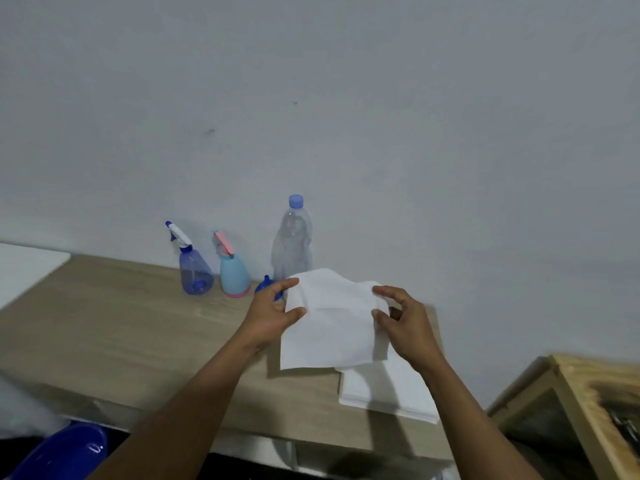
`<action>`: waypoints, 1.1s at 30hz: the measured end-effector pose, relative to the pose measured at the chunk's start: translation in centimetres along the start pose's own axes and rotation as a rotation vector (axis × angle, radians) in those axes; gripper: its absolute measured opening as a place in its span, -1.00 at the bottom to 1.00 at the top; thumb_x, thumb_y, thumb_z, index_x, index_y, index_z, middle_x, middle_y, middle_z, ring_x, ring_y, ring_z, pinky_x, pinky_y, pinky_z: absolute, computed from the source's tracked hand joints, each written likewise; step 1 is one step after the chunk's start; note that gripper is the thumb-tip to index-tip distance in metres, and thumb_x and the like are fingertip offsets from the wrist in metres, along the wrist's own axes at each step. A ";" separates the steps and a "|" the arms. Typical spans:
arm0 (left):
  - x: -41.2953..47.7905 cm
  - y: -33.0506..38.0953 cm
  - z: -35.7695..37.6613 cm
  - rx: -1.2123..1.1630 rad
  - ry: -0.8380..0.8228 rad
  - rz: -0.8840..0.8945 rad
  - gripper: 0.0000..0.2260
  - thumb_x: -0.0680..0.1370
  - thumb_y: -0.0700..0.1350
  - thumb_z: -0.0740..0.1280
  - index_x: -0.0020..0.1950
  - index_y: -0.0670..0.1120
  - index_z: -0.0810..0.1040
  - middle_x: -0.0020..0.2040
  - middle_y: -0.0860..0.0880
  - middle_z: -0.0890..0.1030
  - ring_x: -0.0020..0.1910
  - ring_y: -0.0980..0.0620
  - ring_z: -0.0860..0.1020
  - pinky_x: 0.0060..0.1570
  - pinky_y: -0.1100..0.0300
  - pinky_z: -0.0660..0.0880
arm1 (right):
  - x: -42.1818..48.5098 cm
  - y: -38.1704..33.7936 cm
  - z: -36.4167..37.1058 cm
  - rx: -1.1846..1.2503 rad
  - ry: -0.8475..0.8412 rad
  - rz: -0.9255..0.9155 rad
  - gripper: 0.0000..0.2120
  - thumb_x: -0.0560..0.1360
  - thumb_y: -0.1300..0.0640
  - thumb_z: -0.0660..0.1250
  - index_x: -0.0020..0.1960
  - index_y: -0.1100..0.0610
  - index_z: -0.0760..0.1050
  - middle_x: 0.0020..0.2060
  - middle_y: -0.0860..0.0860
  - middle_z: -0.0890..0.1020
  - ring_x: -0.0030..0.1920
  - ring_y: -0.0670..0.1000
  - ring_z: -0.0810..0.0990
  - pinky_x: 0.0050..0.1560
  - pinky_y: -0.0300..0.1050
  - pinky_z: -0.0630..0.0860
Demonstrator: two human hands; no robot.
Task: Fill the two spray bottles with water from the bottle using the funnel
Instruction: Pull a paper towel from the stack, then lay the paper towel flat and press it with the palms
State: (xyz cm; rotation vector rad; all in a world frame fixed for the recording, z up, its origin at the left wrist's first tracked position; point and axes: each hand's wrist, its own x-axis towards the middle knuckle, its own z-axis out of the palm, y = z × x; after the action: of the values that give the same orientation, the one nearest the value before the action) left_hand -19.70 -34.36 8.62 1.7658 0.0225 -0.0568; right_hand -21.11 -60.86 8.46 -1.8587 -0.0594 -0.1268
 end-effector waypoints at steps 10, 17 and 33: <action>-2.4 -8.6 -18.5 0.041 0.022 -0.182 -0.39 0.36 -0.09 0.56 0.36 0.14 0.46 0.32 0.03 0.57 0.25 -0.03 0.59 0.26 -0.12 0.53 | -0.9 -0.6 19.5 0.129 -0.194 0.239 -0.51 0.53 0.40 0.33 0.32 -0.07 0.50 0.20 -0.05 0.64 -0.09 -0.14 0.68 -0.05 -0.25 0.59; -1.6 -15.7 -31.6 0.299 -0.105 -0.273 -0.20 0.34 -0.15 0.55 0.53 0.00 0.29 0.43 0.08 0.41 0.38 0.06 0.44 0.36 0.04 0.43 | -1.2 0.0 33.9 -0.017 -0.279 0.242 -0.38 0.44 0.46 0.32 0.38 -0.04 0.39 0.38 0.00 0.49 0.26 0.03 0.57 0.22 -0.08 0.56; 10.2 -21.5 -42.0 0.585 -0.225 -0.209 -0.21 0.47 -0.19 0.47 0.60 0.01 0.13 0.60 0.05 0.14 0.51 0.19 0.15 0.18 0.57 0.09 | 6.0 2.3 47.2 -0.298 -0.281 0.181 -0.31 0.53 0.20 0.41 0.56 0.03 0.17 0.50 -0.08 0.25 0.50 0.01 0.27 0.50 0.03 0.27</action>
State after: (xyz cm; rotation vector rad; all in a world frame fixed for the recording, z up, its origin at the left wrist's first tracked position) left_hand -9.48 10.80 -4.83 2.3256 0.0287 -0.4516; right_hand -12.19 -16.45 -6.40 -2.1584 -0.0694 0.2655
